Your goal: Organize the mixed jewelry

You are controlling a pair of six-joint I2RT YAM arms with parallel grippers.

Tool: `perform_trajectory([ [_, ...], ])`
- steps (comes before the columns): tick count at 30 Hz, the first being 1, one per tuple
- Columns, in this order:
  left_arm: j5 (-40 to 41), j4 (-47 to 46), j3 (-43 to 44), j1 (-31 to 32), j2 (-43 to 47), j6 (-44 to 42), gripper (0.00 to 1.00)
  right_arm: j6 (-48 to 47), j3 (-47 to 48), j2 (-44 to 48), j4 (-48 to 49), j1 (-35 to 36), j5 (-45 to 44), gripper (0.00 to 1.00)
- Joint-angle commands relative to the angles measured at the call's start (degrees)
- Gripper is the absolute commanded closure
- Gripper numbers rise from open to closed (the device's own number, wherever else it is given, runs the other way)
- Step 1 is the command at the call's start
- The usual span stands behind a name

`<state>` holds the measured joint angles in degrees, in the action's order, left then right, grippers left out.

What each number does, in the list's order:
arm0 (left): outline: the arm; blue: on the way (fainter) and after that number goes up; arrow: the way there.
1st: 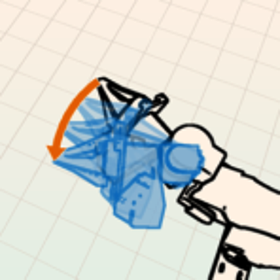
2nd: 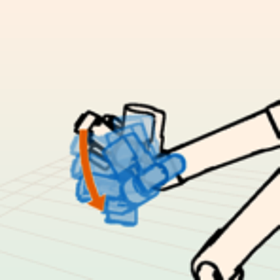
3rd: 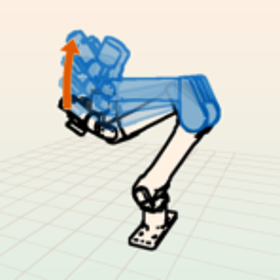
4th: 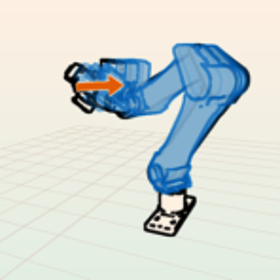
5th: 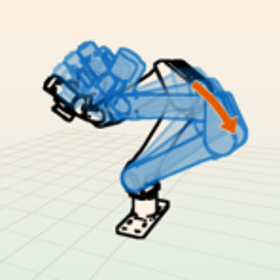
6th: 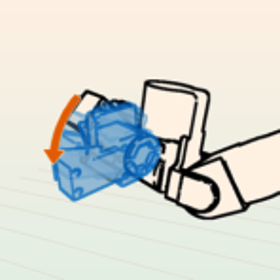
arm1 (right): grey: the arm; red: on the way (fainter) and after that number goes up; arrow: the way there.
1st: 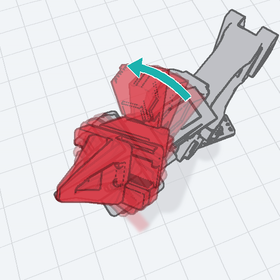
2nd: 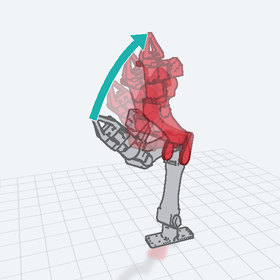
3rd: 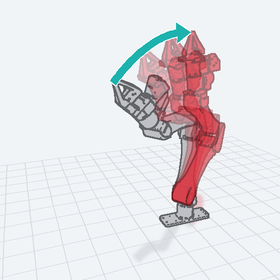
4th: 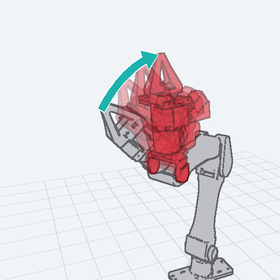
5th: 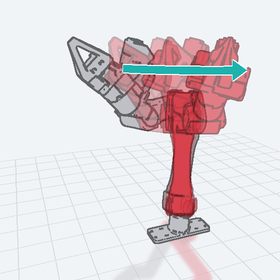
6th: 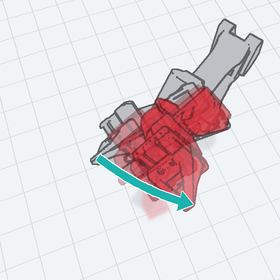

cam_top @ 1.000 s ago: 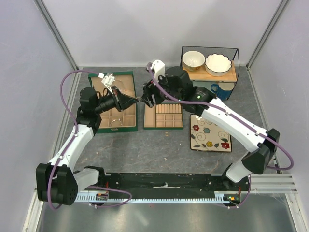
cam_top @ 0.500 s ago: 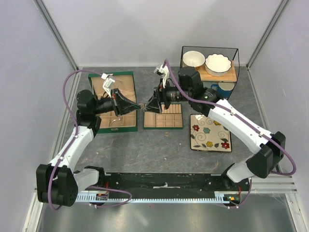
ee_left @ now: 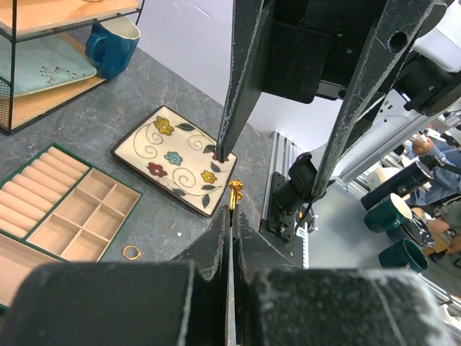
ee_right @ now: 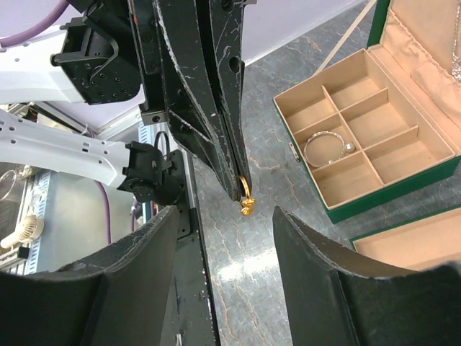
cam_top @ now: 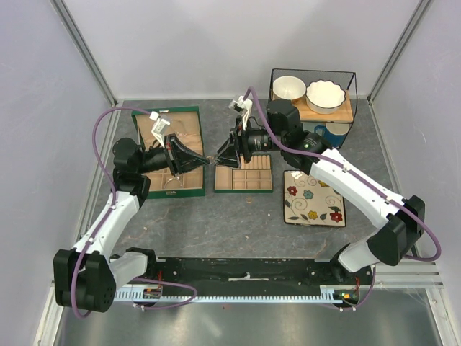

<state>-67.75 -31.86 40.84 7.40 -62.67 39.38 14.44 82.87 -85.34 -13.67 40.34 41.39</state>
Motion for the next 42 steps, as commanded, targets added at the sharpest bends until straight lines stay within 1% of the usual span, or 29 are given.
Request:
perform_trajectory([
  [1,-0.37,-2.77,-0.23,-0.28,1.94,1.84,0.99,0.86,0.45,-0.88,3.56,0.09,1.5,0.38],
  [12,-0.37,-4.09,-0.5,-0.28,2.12,3.34,0.98,1.12,0.62,-2.29,4.09,0.62,1.68,0.41],
  [15,-0.28,-4.09,-0.59,-0.28,2.12,3.34,0.98,1.12,0.8,-2.46,4.09,0.88,1.77,0.45],
  [16,-0.19,-4.09,-0.5,-0.19,2.03,3.34,0.98,1.12,0.89,-2.46,4.09,0.88,1.77,0.48],
  [19,-0.19,-4.18,-0.58,-0.28,2.12,3.43,0.98,1.21,1.24,-2.9,4.18,1.32,1.86,0.52],
  [23,-0.02,-4.18,-0.85,-0.28,2.29,3.25,0.99,1.12,1.33,-3.08,4.09,1.67,1.77,0.56],
  [25,-0.11,-4.18,-0.94,-0.19,2.47,3.25,0.98,1.03,1.42,-3.08,4.18,1.68,1.77,0.6],
  [30,-0.02,-4.0,-1.11,-0.19,2.56,3.08,0.99,0.86,1.5,-2.99,4.09,1.67,1.68,0.65],
  [36,0.33,-3.65,-1.38,-0.19,2.73,2.81,0.98,0.77,1.42,-2.73,4.0,1.76,1.5,0.74],
  [40,0.25,-3.56,-1.38,-0.19,2.65,2.64,0.98,0.68,1.42,-2.55,3.92,1.76,1.33,0.78],
  [42,0.33,-3.48,-1.38,-0.19,2.73,2.64,0.98,0.68,1.5,-2.64,3.92,1.67,1.33,0.81],
])
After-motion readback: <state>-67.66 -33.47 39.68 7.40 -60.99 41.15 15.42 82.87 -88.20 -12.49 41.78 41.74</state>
